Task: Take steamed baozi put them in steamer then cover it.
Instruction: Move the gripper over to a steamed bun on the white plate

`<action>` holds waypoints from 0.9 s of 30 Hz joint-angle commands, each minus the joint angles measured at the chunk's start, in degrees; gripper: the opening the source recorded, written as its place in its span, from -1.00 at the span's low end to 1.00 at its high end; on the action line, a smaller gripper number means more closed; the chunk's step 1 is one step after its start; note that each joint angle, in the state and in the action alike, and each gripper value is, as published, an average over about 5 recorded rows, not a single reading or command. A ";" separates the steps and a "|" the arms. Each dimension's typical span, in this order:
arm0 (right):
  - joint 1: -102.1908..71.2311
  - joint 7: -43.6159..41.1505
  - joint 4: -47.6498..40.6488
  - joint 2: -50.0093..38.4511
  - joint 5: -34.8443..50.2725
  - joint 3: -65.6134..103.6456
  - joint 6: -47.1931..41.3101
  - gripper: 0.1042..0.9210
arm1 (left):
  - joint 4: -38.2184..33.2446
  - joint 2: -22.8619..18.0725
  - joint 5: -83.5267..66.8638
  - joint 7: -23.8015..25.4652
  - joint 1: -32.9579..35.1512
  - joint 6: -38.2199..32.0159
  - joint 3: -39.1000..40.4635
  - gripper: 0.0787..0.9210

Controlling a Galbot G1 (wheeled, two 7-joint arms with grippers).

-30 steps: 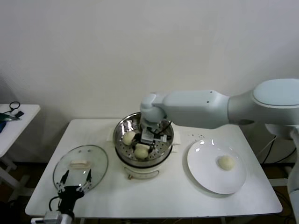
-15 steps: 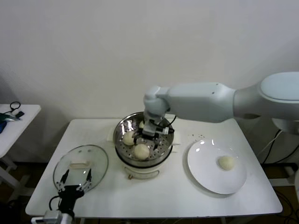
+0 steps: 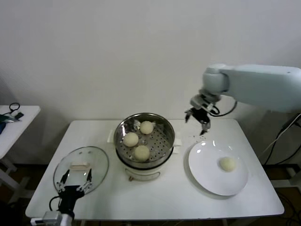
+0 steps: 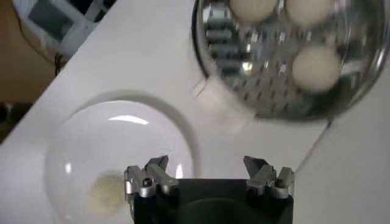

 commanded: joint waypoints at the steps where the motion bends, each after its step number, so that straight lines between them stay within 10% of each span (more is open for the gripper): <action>1: -11.83 1.94 -0.93 -15.36 -5.99 4.95 -11.00 0.76 | -0.13 -0.21 -0.16 0.00 -0.05 0.07 -0.14 0.77; 27: -40.05 1.98 -15.24 -11.91 -17.40 30.05 -7.48 0.76 | 1.85 -0.82 0.30 -0.25 -0.09 -0.13 -0.27 0.77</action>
